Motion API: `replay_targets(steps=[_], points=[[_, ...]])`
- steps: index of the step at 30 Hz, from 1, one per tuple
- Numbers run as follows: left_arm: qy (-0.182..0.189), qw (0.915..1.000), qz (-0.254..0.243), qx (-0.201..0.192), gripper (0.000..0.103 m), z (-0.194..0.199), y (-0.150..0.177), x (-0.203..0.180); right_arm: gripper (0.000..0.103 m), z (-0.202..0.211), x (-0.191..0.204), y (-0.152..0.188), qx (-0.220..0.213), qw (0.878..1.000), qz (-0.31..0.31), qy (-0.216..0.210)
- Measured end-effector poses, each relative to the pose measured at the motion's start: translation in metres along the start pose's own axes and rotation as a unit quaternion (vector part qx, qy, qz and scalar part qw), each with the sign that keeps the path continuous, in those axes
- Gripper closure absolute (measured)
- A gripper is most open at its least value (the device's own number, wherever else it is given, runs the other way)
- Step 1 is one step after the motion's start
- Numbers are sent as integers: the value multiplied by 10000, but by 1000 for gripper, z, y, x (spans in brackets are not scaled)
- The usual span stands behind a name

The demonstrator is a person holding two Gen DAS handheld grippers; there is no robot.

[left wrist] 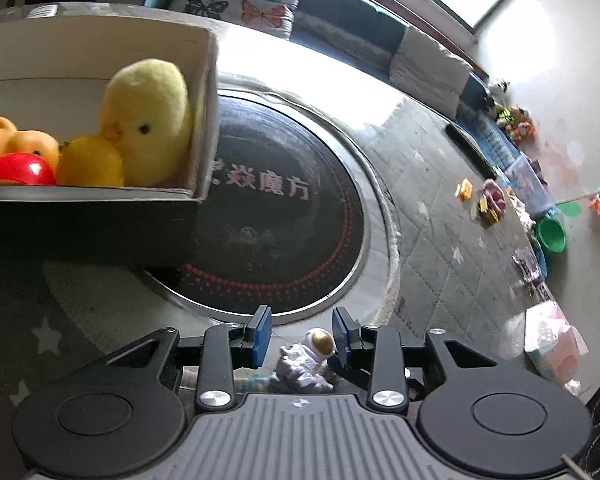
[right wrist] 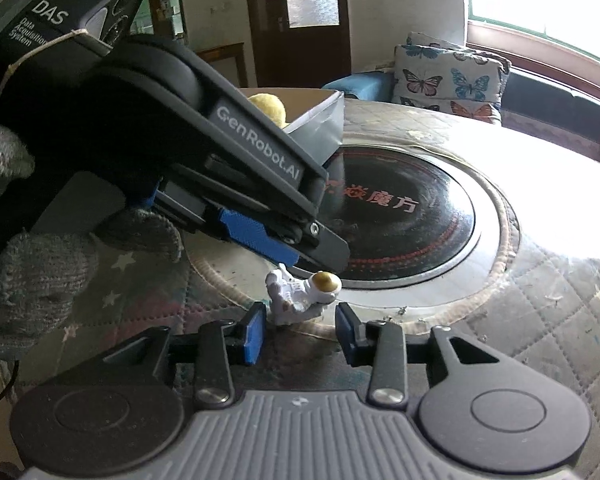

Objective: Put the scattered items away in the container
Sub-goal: 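Move both grippers toward the white astronaut figurine, then close both grippers on the white astronaut figurine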

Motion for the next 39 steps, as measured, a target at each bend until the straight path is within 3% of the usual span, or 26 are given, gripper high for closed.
replay_targets(steps=[7, 20, 39], points=[[-56, 10000, -26, 63, 67, 0, 4, -3, 63, 2, 2, 1, -14, 10000, 18, -49], [-109, 9994, 323, 104, 69, 9, 9, 6, 62, 14, -16, 3, -49, 9995, -143, 285], [-274, 9982, 501, 160, 69, -8, -3, 7, 63, 5, 3, 3, -139, 9991, -313, 233]])
Point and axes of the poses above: each gripper's, at about its wrist camera, not at the fingertips, and z roughly against the way its jaws point, x to its left, y to its underside, the point moved 6 cm from there along -z, roughly the way its jaws point, and after that the axes turned 1 degree about x, right-handed, at the moved point
